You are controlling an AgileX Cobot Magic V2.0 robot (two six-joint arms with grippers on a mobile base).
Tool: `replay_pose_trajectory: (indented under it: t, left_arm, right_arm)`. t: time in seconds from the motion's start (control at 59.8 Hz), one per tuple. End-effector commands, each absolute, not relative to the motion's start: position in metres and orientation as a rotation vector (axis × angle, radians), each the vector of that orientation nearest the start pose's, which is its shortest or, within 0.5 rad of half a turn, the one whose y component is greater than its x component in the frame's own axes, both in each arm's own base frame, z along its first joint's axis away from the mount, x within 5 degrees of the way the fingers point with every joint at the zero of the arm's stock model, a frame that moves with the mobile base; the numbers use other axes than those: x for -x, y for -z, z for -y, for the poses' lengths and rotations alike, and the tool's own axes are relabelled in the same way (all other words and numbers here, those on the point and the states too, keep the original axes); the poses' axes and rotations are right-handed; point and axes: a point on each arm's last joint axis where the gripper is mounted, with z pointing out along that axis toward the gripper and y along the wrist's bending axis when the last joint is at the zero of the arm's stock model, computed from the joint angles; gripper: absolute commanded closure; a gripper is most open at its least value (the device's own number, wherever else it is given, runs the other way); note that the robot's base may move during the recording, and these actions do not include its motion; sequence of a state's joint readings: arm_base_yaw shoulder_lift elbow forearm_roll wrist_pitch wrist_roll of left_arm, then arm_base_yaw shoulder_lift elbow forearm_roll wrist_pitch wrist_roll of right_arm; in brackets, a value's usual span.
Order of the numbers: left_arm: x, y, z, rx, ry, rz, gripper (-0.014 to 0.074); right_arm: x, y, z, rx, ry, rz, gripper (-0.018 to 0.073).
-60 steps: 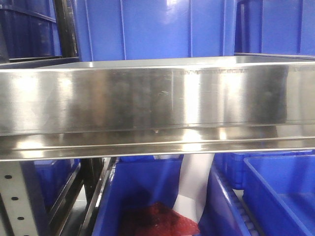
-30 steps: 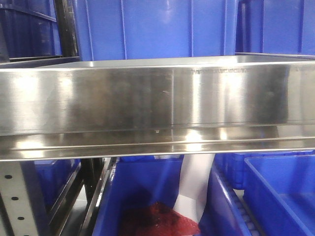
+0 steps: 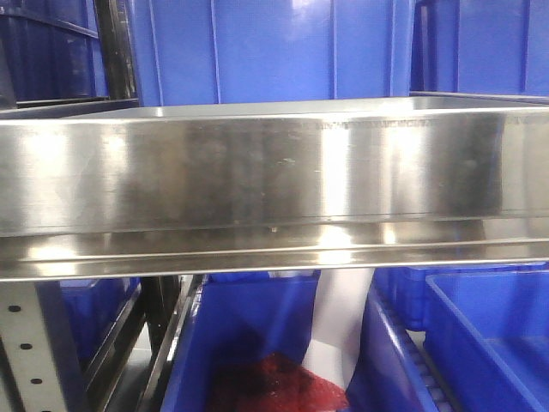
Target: Grab orange capacitor from left shelf to right conveyor
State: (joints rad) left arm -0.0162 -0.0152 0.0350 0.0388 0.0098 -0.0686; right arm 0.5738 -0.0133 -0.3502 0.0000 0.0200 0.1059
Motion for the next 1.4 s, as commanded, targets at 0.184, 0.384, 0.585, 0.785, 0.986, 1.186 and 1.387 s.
replay_pose_trajectory:
  t: [0.184, 0.384, 0.585, 0.785, 0.986, 1.186, 1.387]
  left_arm:
    - [-0.0561, -0.2024, 0.0012, 0.009, 0.044, -1.438, 0.0722]
    - [-0.0561, -0.2024, 0.0012, 0.009, 0.044, -1.438, 0.0722]
    - [-0.0561, -0.2024, 0.0012, 0.009, 0.044, -1.438, 0.0722]
    - [-0.0561, -0.2024, 0.0012, 0.009, 0.044, -1.438, 0.0722]
    - [-0.0561, -0.2024, 0.0012, 0.009, 0.044, -1.438, 0.0722]
    - [-0.0561, -0.2024, 0.0012, 0.009, 0.044, -1.438, 0.0722]
    - [-0.0561, -0.2024, 0.0012, 0.009, 0.044, -1.438, 0.0722]
  right_arm:
    - [-0.0039, -0.3401, -0.0026, 0.251, -0.600, -1.004, 0.0512]
    - [-0.0039, -0.3401, -0.0026, 0.251, -0.600, -1.004, 0.0512]
    - [-0.0039, -0.3401, -0.0026, 0.251, -0.600, -1.004, 0.0512]
    - [-0.0039, -0.3401, -0.0026, 0.251, -0.600, -1.004, 0.0512]
    - [-0.0039, -0.3401, -0.0026, 0.251, -0.600, -1.004, 0.0512]
    - [-0.0039, -0.3401, -0.0026, 0.251, -0.600, -1.004, 0.0512]
    - [-0.0039, -0.3401, -0.0026, 0.251, -0.600, -1.004, 0.0512]
